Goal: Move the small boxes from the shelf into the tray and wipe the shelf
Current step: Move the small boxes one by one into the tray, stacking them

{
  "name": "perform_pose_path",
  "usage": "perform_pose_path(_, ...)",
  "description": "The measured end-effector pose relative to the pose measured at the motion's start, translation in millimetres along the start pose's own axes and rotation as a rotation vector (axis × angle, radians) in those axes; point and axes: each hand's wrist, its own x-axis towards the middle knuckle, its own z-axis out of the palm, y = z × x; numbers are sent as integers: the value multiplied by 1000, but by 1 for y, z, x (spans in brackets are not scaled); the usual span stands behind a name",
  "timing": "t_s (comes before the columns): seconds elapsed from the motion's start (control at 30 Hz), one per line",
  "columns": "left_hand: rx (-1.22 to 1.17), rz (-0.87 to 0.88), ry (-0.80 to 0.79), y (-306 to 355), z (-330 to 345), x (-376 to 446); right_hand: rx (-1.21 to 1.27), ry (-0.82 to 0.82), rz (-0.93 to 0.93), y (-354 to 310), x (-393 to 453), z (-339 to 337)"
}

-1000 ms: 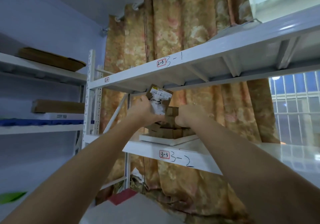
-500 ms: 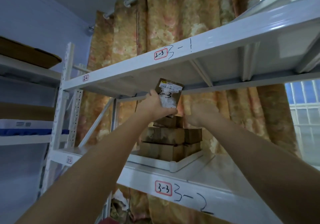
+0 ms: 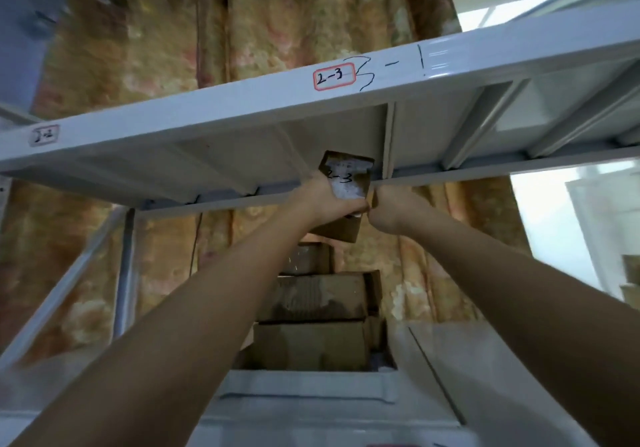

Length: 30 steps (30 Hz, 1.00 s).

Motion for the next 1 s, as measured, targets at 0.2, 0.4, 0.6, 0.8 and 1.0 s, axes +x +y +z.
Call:
perform_pose_path(0.2, -49, 125, 44, -11, 16, 14, 284, -22, 9, 1, 7, 26)
perform_pose_path(0.4, -111, 214, -67, -15, 25, 18, 470, -162, 41, 11, -8, 13)
perform_pose_path(0.6, -201, 276, -229, -27, 22, 19, 393, -151, 186, 26, -2, 15)
perform_pose_path(0.8, -249, 305, -292, -46, 28, 21, 417, -114, 152, 22, 2, 27)
perform_pose_path(1.0, -205, 180, -374, -70, 30, 22, 510, -85, 249, 20, 12, 51)
